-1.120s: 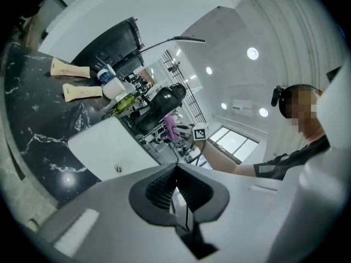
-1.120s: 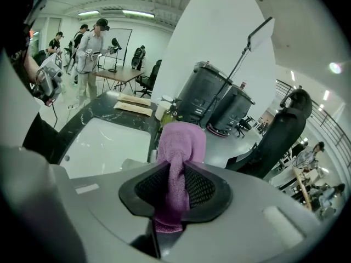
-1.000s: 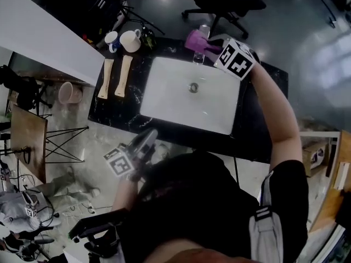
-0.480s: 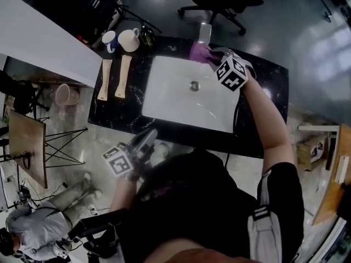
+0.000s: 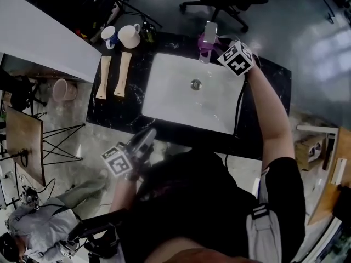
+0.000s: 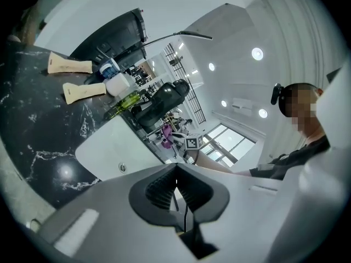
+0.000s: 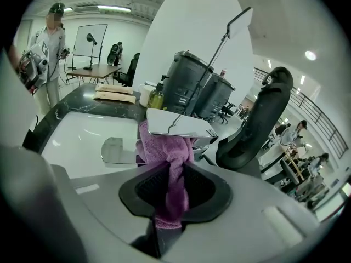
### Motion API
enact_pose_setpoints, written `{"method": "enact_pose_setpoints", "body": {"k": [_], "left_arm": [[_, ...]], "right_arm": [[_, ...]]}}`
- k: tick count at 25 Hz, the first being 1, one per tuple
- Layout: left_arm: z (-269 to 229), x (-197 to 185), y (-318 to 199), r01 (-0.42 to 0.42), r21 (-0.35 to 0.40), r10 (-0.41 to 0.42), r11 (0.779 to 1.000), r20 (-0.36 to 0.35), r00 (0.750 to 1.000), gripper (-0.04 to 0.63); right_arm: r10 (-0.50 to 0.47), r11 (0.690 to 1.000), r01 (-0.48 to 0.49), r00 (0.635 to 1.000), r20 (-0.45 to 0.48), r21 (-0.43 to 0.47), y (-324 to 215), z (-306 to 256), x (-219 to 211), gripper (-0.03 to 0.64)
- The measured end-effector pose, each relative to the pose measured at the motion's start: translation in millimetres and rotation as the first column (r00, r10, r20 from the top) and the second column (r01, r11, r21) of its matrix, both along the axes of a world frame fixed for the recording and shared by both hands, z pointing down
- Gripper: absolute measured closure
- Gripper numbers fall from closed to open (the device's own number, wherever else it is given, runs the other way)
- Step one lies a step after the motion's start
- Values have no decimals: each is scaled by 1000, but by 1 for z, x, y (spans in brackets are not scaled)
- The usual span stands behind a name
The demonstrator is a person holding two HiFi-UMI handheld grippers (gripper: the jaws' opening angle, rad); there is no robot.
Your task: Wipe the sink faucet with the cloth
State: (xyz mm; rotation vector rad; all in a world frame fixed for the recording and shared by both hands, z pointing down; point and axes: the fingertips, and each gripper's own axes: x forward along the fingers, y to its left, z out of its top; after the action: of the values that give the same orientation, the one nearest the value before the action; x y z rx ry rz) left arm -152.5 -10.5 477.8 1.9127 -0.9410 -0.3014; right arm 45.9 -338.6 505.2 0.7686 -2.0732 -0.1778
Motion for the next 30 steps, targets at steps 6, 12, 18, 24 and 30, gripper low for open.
{"method": "enact_pose_setpoints", "body": {"k": [6, 12, 18, 24, 30], "left_arm": [[1, 9, -10, -48, 7, 48, 999, -19, 999, 595], [-2, 23, -20, -101, 21, 101, 995, -27, 994, 595], [1, 29, -22, -101, 7, 101, 995, -26, 995, 594], [6, 20, -17, -35, -17, 35, 999, -8, 999, 595], [13, 15, -9, 27, -42, -27, 999, 4, 1000, 594]], "right_arm": [[25, 1000, -23, 994, 104, -19, 37, -2, -4, 529], [-41, 998, 47, 987, 158, -39, 106, 5, -15, 529], [-126, 990, 127, 992, 12, -58, 114, 43, -10, 529], [-135, 990, 134, 991, -26, -42, 69, 62, -11, 529], [47, 997, -42, 996, 81, -60, 8, 63, -2, 531]]}}
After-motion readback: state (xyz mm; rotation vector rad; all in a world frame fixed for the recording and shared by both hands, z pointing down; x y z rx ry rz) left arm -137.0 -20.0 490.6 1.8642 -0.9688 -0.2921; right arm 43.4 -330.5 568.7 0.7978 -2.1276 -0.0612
